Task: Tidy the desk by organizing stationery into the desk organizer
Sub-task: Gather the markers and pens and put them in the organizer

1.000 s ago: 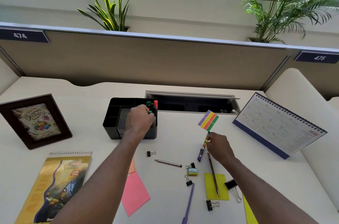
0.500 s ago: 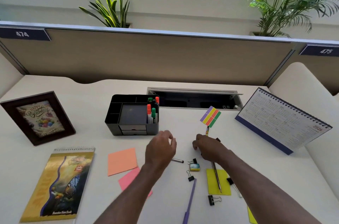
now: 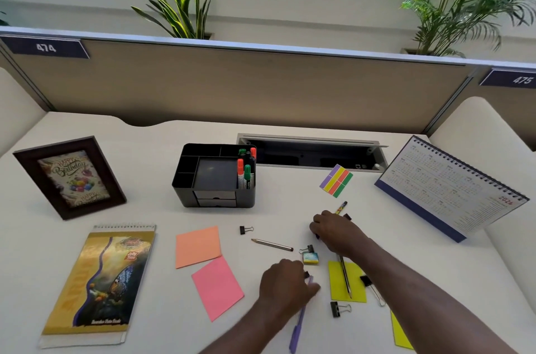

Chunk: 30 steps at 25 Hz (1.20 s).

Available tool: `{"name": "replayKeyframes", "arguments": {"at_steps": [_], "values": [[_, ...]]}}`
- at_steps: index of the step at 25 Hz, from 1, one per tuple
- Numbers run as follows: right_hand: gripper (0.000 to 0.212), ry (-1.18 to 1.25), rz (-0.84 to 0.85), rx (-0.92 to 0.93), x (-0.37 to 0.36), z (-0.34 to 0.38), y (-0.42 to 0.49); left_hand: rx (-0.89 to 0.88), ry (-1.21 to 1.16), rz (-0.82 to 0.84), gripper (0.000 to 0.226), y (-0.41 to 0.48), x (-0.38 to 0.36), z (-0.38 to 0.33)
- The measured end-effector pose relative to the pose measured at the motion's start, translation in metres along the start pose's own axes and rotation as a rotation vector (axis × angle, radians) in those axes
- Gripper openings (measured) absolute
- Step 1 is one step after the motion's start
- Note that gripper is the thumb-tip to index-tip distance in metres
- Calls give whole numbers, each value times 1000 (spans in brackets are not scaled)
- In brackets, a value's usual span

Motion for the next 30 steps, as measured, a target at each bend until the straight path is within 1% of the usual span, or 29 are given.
{"name": "replayKeyframes", "arguments": {"at_steps": [2,3,5,8,10,12,14,15,17,18,20,21,24,27,30], "values": [[23,-69,-66,26,0,0,2,25,48,98,45,-4,-12,-5],[24,-66,-102,13,3,0,2,36,56,119,42,-5,-17,-7],[21,-47,-211,-6,11,3,5,38,64,127,34,-7,-23,-11],[15,20,-411,-94,45,7,12,40,70,160,34,-9,-14,-16],[14,188,-612,-208,79,6,18,82,41,185,33,-7,10,-16],[13,473,-829,-325,117,3,24,128,-50,157,30,1,47,-7],[12,735,-995,-405,152,-1,30,158,-265,62,25,9,95,16],[14,822,-1049,-434,167,-2,33,171,-394,-15,23,12,119,33],[18,935,-1095,-448,192,0,44,203,-573,-185,18,17,167,74],[18,966,-1093,-433,200,4,50,226,-635,-233,16,18,187,94],[18,988,-1076,-389,211,17,64,286,-724,-254,14,20,221,131],[18,987,-1070,-371,214,24,70,313,-721,-255,16,23,235,146],[18,996,-1048,-310,219,46,89,379,-561,-263,21,39,269,184],[17,1043,-1018,-283,220,65,110,479,-401,-246,13,48,288,205],[17,1080,-997,-266,223,79,130,500,-198,-305,6,51,304,205]]}}
Point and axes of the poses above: each hand's wrist, its own y-axis towards the middle knuckle, its own x-axis out of the back of the hand, z = x × y, the point moved 4 cm from there along y, towards the middle knuckle, and after that the axes turned 4 degrees about z, right-handed, at the moved point
